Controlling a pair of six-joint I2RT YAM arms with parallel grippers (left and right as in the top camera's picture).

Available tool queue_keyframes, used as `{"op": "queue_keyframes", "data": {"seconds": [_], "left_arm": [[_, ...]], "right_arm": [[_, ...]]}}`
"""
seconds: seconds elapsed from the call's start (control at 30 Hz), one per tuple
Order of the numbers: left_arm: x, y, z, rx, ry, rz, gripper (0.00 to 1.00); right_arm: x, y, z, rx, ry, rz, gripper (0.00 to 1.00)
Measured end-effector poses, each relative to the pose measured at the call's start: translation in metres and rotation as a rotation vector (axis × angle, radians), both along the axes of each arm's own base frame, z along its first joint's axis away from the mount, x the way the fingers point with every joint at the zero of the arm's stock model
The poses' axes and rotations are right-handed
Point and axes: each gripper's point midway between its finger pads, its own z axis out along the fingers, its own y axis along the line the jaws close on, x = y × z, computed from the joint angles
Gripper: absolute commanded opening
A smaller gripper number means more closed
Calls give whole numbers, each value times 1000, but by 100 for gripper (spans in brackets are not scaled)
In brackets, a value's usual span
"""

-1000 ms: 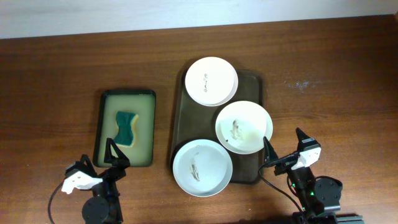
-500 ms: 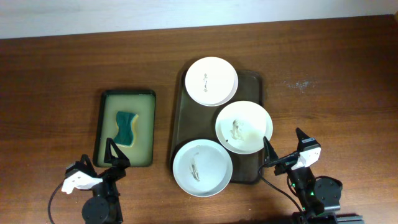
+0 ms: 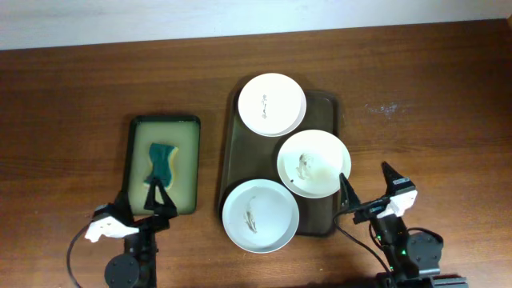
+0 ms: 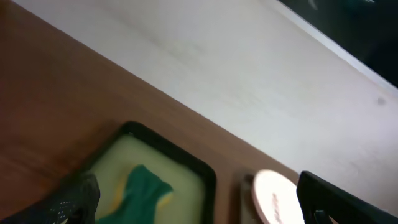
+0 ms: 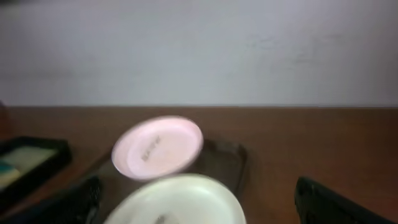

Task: Clean dirty plates on tray and stack at the side

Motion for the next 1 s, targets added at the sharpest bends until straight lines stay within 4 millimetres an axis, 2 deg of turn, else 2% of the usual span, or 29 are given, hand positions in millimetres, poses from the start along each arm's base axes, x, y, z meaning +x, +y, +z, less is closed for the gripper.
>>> {"op": "queue_keyframes", "data": {"seconds": [0.07,0.17,0.2,0.23,0.27,0.3,0.33,0.37,0.4,0.43,0.5,0.53,0.6,0.63,0.67,0.7,0.77,0.8,0.87,0.9,0.97,1.0], "left_arm": [[1,-13,-6,9,74,-77,99],[8,-21,61,65,177,-124,99],[22,-24,91,89,245,-143,99],[31,-27,101,100,319,-161,99],[39,-30,102,107,424,-184,99],[56,-33,110,112,504,-204,99],[70,-36,103,112,618,-221,99],[75,-37,96,113,666,-227,99],[80,-38,84,107,769,-238,99],[90,-41,62,98,860,-255,99],[88,-42,30,86,995,-266,99],[86,-40,15,90,1058,-256,99],[81,-33,-22,104,1215,-236,100],[82,-32,-38,114,1270,-241,100],[81,-32,-50,133,1312,-260,95],[80,-32,-61,152,1349,-279,89],[77,-32,-89,176,1448,-315,88],[78,-33,-95,186,1458,-334,91],[83,-40,-92,193,1425,-389,99],[87,-44,-85,188,1396,-413,100],[100,-50,-57,184,1297,-431,100],[103,-52,-46,180,1262,-439,100]], "right_arm": [[-7,12,18,24,-13,71,98],[-19,17,82,39,26,104,98],[-18,18,108,41,48,113,98],[-17,19,113,43,109,118,98],[-13,21,116,51,215,125,98],[-1,22,115,57,390,124,98],[10,23,112,64,495,125,98],[11,23,98,70,624,121,98],[20,24,89,77,720,124,98],[33,29,74,92,817,150,98],[44,46,48,149,947,244,99],[47,52,39,171,990,279,96],[50,60,15,212,1104,318,79],[50,61,12,223,1120,323,75],[48,62,10,226,1131,329,73],[42,62,8,225,1161,328,70],[19,57,-9,177,1281,273,60],[3,58,-27,122,1344,254,54],[-21,71,-75,39,1430,269,54],[-31,83,-97,-10,1452,301,52],[-27,96,-117,-56,1455,308,49],[-31,101,-127,-86,1485,310,43]]}}
